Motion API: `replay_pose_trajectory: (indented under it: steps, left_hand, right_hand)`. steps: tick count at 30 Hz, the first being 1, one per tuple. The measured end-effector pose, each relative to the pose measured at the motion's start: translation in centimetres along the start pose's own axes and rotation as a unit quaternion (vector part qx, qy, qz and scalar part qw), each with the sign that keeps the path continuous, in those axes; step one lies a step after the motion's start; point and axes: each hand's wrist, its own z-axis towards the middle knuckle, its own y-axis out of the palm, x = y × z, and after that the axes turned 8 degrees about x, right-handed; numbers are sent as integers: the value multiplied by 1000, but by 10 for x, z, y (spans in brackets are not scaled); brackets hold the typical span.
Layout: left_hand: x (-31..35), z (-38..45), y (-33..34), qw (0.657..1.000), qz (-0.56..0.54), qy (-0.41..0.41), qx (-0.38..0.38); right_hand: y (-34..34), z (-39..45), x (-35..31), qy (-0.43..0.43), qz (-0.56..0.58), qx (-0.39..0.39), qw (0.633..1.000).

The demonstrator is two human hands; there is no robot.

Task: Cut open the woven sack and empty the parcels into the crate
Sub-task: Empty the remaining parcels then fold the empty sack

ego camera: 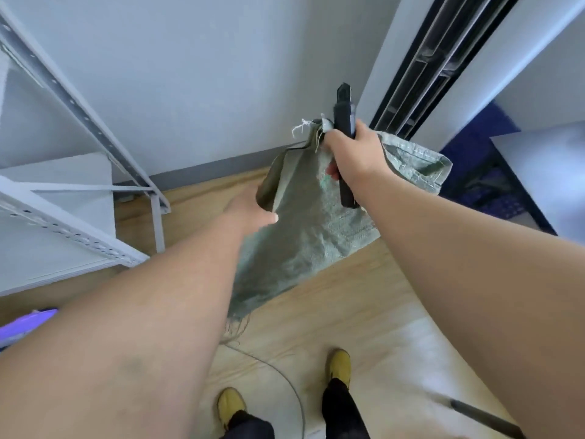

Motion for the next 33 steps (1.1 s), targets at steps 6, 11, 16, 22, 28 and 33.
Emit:
replay_pose_trajectory:
  steps: [6, 11, 16, 22, 28, 33]
  left_hand:
    - [-43, -14, 31, 990, -52, -112, -62]
    - [-52, -1, 37, 946, -230, -229, 12]
    - [-86, 19, 8, 971, -68, -185, 138]
    - [-55, 29, 17, 955, 93, -67, 273]
    - [-23, 40, 120, 987, 18, 83, 139]
    - [-67, 51, 225, 984, 80, 111, 111]
  right_hand:
    - [2, -7, 10, 43, 90, 58, 993]
    - [14, 9, 28, 45, -2, 65, 997]
    - [30, 19, 66, 100, -74, 39, 991]
    - [17, 29, 127, 138, -88, 87, 983]
    - [-41, 70, 215, 176, -141, 161, 961]
    - [-52, 91, 305, 228, -135, 179, 948]
